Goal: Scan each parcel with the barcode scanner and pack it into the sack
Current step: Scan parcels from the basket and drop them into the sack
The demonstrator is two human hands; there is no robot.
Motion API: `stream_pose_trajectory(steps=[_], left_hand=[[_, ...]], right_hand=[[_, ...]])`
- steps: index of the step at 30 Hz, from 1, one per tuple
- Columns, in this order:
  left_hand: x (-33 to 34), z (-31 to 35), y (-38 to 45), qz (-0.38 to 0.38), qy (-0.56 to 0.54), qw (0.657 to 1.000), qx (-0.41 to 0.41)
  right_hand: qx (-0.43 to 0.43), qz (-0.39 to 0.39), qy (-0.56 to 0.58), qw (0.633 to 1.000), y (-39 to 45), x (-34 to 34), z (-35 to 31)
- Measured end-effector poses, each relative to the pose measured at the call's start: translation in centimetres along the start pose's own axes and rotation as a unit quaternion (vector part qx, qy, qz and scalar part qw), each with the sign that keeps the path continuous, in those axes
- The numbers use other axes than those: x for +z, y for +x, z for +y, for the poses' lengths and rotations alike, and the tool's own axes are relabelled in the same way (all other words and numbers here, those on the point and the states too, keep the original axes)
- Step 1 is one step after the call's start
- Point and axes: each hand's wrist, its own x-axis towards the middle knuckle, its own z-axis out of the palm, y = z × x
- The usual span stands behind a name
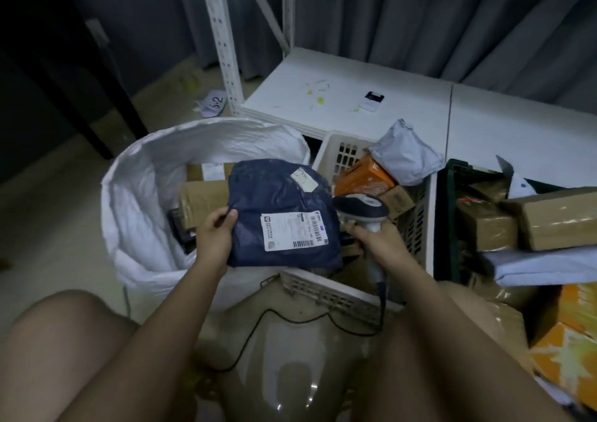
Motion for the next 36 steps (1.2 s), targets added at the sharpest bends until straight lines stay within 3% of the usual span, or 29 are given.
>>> stream_pose_trajectory(steps=[4,14,18,25,36], left_hand=[[-3.5,-1.4,-0.3,0.002,0.051,0.998,-0.027],[-5.8,-0.9,-1.3,-0.053,0.009,0.997,-0.051],[-6.0,-0.4,-1.4,-0.052,-0.008,0.999,-0.006],[-6.6,0.0,-1.2,-0.034,-0.042,0.997,0.063],[-6.7,-0.2,-0.8,-0.037,-0.067,0.993,0.094]], right_hand=[[0.017,-0.029,-0.038,0.999,-1.8,3.2,1.8],[0.028,-0.033,-0.048,0.998,-4.5,5.0,1.7],[0.027,-0.03,-0.04,0.998,-4.6,5.0,0.9],[0.016,-0.101,-0.11,0.989,-6.2,5.1,1.0],[0.005,-0.098,-0.126,0.987,-7.0,5.7,1.3]])
